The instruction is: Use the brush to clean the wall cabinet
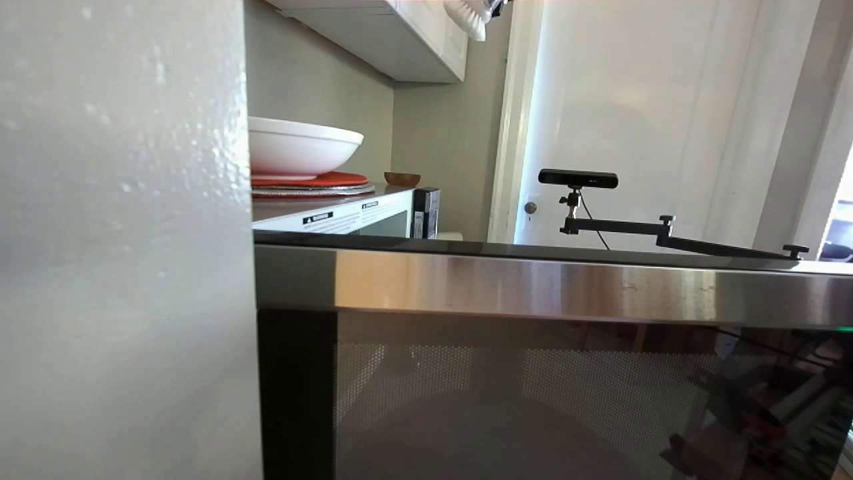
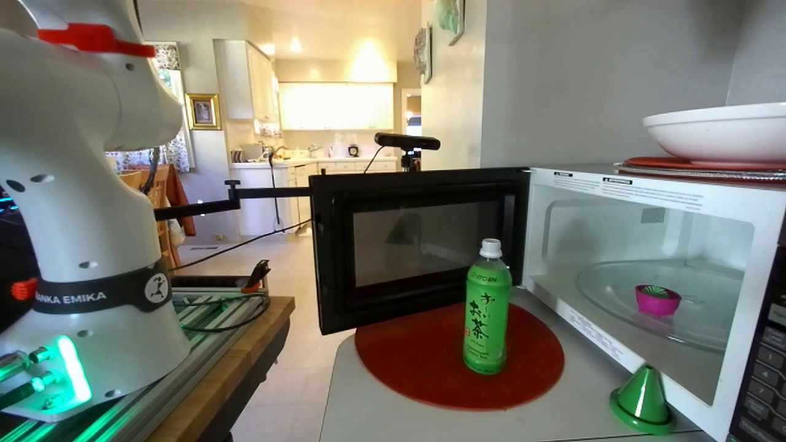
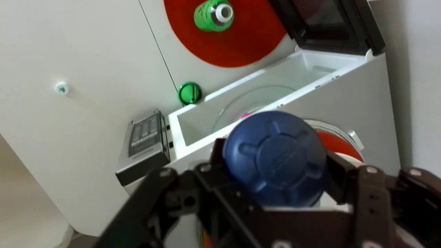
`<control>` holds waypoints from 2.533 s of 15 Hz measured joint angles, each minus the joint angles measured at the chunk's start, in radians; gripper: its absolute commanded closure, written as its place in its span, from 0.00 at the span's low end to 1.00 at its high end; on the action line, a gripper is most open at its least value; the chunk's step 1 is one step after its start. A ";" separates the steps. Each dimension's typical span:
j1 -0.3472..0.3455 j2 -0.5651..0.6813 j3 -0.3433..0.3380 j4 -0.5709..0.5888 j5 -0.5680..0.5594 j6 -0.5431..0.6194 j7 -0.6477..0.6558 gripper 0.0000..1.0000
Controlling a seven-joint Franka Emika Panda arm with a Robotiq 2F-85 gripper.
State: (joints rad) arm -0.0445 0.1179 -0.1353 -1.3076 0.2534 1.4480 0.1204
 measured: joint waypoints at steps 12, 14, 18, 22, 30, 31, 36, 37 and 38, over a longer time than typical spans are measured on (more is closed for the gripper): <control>-0.013 -0.242 0.006 -0.731 -0.006 0.388 -0.001 0.65; -0.016 -0.269 0.006 -0.825 -0.006 0.446 -0.001 0.65; -0.036 -0.291 0.005 -0.933 -0.006 0.532 -0.002 0.65; -0.059 -0.281 -0.004 -0.978 -0.006 0.582 -0.002 0.65; -0.085 -0.143 -0.018 -0.992 -0.004 0.698 -0.006 0.65; -0.088 -0.125 -0.018 -0.991 -0.003 0.711 -0.006 0.65; -0.103 -0.046 -0.021 -0.987 0.003 0.751 -0.006 0.65; -0.107 -0.032 -0.023 -0.986 0.007 0.756 -0.006 0.65; -0.112 -0.017 -0.024 -0.985 0.013 0.759 -0.006 0.65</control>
State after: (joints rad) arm -0.1564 0.1007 -0.1592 -2.2927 0.2668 2.2072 0.1142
